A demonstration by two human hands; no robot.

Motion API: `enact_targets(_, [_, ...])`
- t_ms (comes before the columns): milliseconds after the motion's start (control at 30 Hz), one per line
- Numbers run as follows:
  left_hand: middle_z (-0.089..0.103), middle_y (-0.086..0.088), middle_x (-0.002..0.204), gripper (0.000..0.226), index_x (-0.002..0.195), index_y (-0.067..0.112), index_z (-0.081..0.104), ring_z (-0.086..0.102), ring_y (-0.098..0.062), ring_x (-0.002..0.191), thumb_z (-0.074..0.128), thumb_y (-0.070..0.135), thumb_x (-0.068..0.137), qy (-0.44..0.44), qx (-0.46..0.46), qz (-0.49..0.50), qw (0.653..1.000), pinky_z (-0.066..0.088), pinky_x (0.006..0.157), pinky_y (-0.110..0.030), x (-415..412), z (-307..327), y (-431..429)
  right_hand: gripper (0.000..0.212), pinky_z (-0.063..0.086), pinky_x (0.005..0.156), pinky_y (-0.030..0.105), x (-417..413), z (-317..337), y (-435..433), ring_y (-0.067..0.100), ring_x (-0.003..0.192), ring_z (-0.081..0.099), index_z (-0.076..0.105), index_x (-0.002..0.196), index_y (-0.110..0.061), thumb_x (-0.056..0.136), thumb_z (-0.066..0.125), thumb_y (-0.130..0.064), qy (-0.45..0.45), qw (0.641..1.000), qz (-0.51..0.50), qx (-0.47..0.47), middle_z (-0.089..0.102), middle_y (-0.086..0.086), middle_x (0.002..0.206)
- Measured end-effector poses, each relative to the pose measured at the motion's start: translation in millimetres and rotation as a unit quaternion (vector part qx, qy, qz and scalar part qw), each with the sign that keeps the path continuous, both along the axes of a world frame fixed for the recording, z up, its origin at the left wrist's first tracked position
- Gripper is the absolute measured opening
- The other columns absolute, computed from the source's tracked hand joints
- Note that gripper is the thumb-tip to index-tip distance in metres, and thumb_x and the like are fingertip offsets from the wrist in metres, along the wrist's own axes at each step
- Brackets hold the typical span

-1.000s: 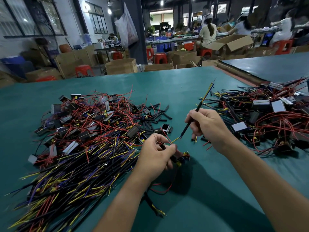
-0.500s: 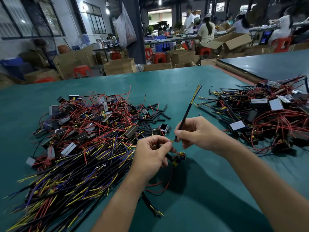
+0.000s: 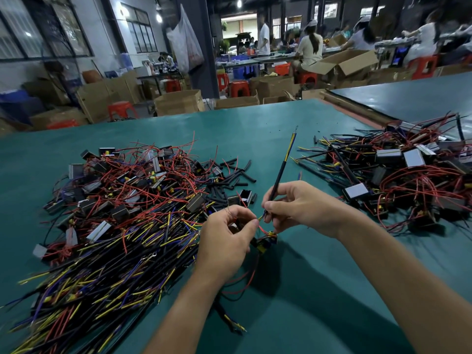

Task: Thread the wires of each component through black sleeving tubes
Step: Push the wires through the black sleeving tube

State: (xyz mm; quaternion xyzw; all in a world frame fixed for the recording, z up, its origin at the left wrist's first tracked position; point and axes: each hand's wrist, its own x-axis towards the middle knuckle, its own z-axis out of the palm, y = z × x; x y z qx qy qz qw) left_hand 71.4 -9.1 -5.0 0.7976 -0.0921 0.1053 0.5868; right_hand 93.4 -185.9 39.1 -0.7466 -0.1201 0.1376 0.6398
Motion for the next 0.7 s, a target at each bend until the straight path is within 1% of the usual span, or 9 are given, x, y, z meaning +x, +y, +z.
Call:
enact_targets(133, [0.067,0.004,0.063,0.011,0.074,0.02,0.072,0.056,-0.016,0.052,0.079,0.012,0.077,-0.035,0.019,-0.009,0.999,0.047,0.053,-0.031,-4.0,2.1,0.2,0.005,0.056,0.058,0.026,-0.3,0.5,-0.7,0.014,0.054,0.059,0.061,0.091,-0.007,0.094,0.059,-0.007,0.015,1.0,0.0,0.02,0.066,0.013,0.073])
enact_targets(200, [0.068,0.004,0.062,0.012,0.071,0.018,0.072,0.058,-0.013,0.053,0.081,0.012,0.075,-0.058,0.024,0.001,0.998,0.047,0.053,-0.026,-4.6,3.0,-0.2,0.006,0.055,0.057,0.025,-0.7,-0.5,0.5,0.013,0.054,0.059,0.062,0.09,-0.009,0.094,0.059,-0.007,0.022,0.999,0.007,0.024,0.066,0.013,0.073])
enact_targets(267, [0.064,0.008,0.057,0.014,0.067,0.018,0.072,0.052,-0.004,0.047,0.082,0.012,0.074,-0.082,0.037,0.017,0.996,0.04,0.049,-0.017,-5.5,3.5,-0.7,0.007,0.054,0.056,0.025,-0.6,-1.8,1.1,0.013,0.054,0.059,0.062,0.089,-0.01,0.094,0.059,-0.007,0.028,0.999,0.015,0.029,0.066,0.013,0.074])
enact_targets(300, [0.064,0.009,0.055,0.014,0.066,0.018,0.072,0.051,-0.002,0.046,0.081,0.013,0.075,-0.087,0.041,0.021,0.995,0.038,0.049,-0.015,-5.8,3.8,-0.9,0.007,0.054,0.056,0.025,-0.6,-1.9,0.7,0.013,0.054,0.059,0.062,0.089,-0.011,0.094,0.059,-0.007,0.029,0.999,0.018,0.033,0.066,0.013,0.074])
enact_targets(400, [0.065,0.007,0.056,0.012,0.067,0.018,0.074,0.053,-0.004,0.048,0.077,0.015,0.079,-0.089,0.048,0.02,0.995,0.041,0.05,-0.017,-6.1,4.3,-1.4,0.007,0.055,0.06,0.026,-0.8,-1.2,-1.4,0.014,0.056,0.058,0.063,0.089,-0.011,0.093,0.06,-0.006,0.023,0.998,0.028,0.048,0.065,0.013,0.075])
enact_targets(500, [0.06,0.008,0.053,0.015,0.068,0.016,0.073,0.05,-0.006,0.047,0.074,0.016,0.083,-0.059,0.03,0.017,0.998,0.041,0.048,-0.021,-3.4,3.5,-1.4,0.011,0.057,0.063,0.027,-2.1,-1.8,-1.1,0.018,0.059,0.057,0.062,0.09,-0.009,0.09,0.062,0.002,0.003,0.999,0.035,0.041,0.064,0.014,0.076])
enact_targets(567, [0.059,0.005,0.051,0.016,0.069,0.016,0.072,0.052,-0.01,0.045,0.073,0.017,0.084,-0.027,0.016,0.007,0.999,0.043,0.046,-0.025,-1.4,3.0,-0.4,0.014,0.056,0.062,0.026,-2.1,-1.6,0.0,0.018,0.058,0.057,0.061,0.089,-0.008,0.088,0.063,0.006,-0.004,0.999,0.032,0.034,0.063,0.014,0.075])
enact_targets(633, [0.061,-0.004,0.053,0.018,0.069,0.016,0.07,0.052,-0.013,0.041,0.071,0.017,0.087,0.002,-0.007,-0.006,1.0,0.042,0.042,-0.025,-0.3,3.0,0.4,0.016,0.056,0.06,0.026,-2.0,-0.6,1.1,0.018,0.057,0.057,0.062,0.087,-0.008,0.087,0.063,0.008,-0.013,0.999,0.024,0.023,0.062,0.013,0.073])
enact_targets(700, [0.065,-0.015,0.062,0.019,0.07,0.014,0.067,0.05,-0.014,0.039,0.067,0.016,0.089,0.023,-0.03,-0.017,0.999,0.04,0.04,-0.023,0.6,3.5,0.3,0.017,0.057,0.061,0.027,-1.4,0.0,3.1,0.02,0.059,0.057,0.062,0.084,-0.008,0.087,0.062,0.009,-0.036,0.999,0.015,0.009,0.062,0.011,0.069])
